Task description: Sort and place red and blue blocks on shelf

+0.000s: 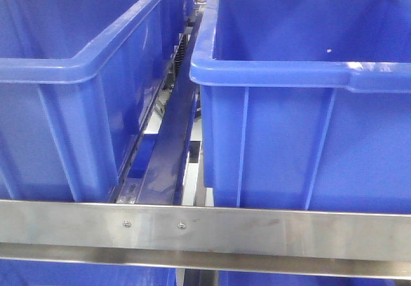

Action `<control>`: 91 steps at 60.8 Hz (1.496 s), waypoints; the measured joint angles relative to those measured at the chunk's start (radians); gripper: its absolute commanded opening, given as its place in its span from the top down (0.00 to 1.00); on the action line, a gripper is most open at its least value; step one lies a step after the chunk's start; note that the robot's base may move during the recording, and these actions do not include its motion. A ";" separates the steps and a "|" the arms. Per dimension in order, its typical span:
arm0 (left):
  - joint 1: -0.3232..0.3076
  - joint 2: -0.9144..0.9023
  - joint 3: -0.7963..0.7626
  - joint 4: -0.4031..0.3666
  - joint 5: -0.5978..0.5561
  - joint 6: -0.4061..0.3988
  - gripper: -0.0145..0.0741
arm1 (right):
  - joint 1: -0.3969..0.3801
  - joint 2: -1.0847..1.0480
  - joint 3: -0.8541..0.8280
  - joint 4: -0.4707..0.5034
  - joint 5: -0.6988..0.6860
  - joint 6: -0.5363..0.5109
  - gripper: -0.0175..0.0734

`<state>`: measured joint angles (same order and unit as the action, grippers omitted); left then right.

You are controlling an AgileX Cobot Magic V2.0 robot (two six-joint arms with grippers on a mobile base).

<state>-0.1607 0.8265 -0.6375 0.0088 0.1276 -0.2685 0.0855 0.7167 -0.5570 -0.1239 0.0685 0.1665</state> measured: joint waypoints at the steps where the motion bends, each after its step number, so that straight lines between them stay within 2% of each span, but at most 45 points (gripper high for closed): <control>1: 0.000 0.000 0.000 0.000 0.000 0.000 0.65 | 0.000 0.000 0.000 0.000 0.000 0.000 0.77; 2: 0.000 0.000 0.000 0.000 0.001 0.000 0.74 | 0.000 0.000 0.000 0.000 0.000 0.000 0.80; 4: 0.000 0.000 0.000 0.000 0.002 0.000 0.68 | 0.000 0.000 0.000 -0.001 0.000 0.000 0.73; 6: 0.000 0.000 0.000 0.003 0.002 0.001 0.64 | 0.000 -0.002 0.000 -0.001 0.000 0.000 0.71; 8: 0.000 0.000 0.000 0.005 0.002 0.001 0.65 | 0.000 -0.004 0.000 -0.001 0.000 0.000 0.75; 23: 0.000 -0.030 0.026 0.018 0.003 0.014 0.67 | 0.000 -0.046 0.000 -0.001 0.007 0.000 0.74; 33: 0.000 -0.120 0.151 0.049 -0.001 0.016 0.67 | 0.000 -0.127 0.027 -0.001 0.035 0.000 0.74; 47: 0.000 -0.220 0.287 0.052 -0.012 0.016 0.67 | 0.000 -0.194 0.075 -0.001 0.052 0.000 0.74; 91: 0.000 -0.226 0.298 0.054 -0.026 0.018 0.67 | 0.000 -0.194 0.079 -0.001 0.069 0.000 0.74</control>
<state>-0.1607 0.6010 -0.3397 0.0627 0.1015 -0.2501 0.0855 0.5231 -0.4778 -0.1246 0.1375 0.1665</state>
